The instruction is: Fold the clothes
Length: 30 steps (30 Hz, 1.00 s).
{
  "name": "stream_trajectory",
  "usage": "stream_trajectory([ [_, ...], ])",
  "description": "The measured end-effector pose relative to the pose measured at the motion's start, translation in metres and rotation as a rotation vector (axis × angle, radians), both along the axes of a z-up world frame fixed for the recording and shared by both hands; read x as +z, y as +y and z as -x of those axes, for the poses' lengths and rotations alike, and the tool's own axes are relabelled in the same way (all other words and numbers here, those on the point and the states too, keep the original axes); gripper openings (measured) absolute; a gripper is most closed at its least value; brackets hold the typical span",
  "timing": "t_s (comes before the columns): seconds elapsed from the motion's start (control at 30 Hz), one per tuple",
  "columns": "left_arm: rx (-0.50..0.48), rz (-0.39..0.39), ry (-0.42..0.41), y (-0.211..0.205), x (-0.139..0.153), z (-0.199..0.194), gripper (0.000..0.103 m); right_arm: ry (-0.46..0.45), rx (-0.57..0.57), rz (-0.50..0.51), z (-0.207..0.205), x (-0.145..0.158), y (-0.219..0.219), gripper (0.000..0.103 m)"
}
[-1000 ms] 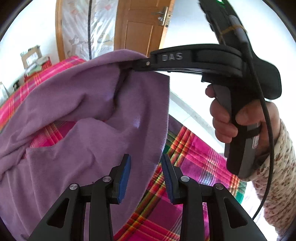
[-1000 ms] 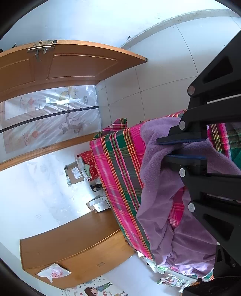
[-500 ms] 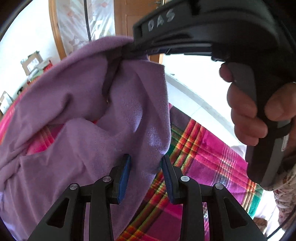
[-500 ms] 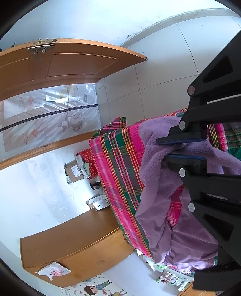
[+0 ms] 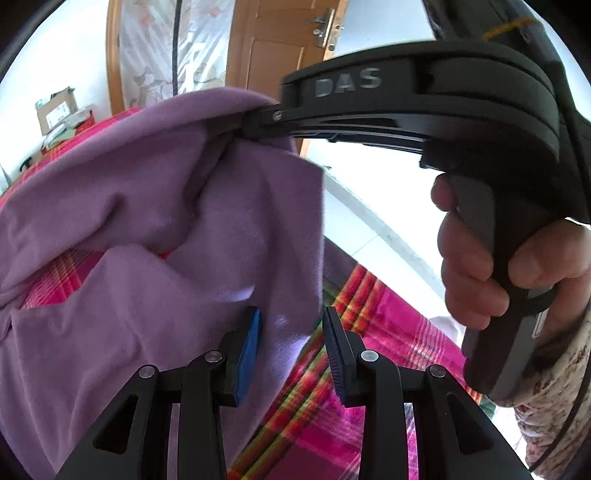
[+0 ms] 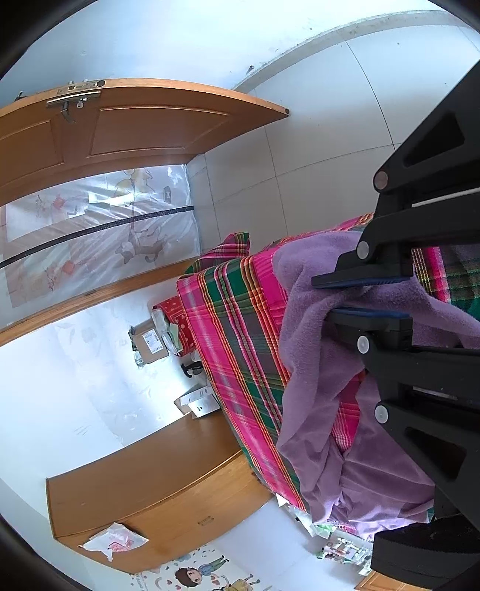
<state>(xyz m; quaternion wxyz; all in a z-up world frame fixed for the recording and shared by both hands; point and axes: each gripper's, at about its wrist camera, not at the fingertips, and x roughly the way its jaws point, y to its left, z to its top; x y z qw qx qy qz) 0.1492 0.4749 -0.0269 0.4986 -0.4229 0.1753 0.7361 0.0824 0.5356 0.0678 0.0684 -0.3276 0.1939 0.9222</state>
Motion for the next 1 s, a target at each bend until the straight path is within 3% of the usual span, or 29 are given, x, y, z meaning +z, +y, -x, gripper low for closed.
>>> stream_trajectory([
  [0.13, 0.033, 0.031, 0.041, 0.000, -0.010, -0.022, 0.036, -0.009, -0.006, 0.005, 0.001, -0.002, 0.002, 0.010],
  [0.4, 0.040, -0.005, -0.071, -0.012, -0.025, -0.011, 0.036, -0.007, 0.003, 0.015, 0.002, -0.004, 0.005, 0.010],
  [0.47, 0.045, -0.011, -0.084, -0.014, -0.030, -0.009, 0.022, -0.006, 0.005, 0.023, 0.003, -0.004, 0.006, 0.010],
  [0.5, 0.047, -0.011, -0.089, -0.014, -0.033, -0.008, 0.010, -0.004, 0.004, 0.028, 0.003, -0.004, 0.006, 0.010],
  [0.57, 0.051, -0.017, -0.104, -0.015, -0.039, -0.006, 0.005, 0.000, 0.005, 0.037, 0.002, -0.004, 0.008, 0.010],
  [0.67, 0.064, -0.042, -0.137, -0.019, -0.045, -0.003, 0.004, 0.000, 0.001, 0.038, 0.001, -0.004, 0.010, 0.010],
  [1.0, -0.030, -0.111, -0.063, -0.038, -0.043, -0.030, 0.004, 0.009, -0.012, 0.024, 0.008, 0.002, 0.016, 0.010],
])
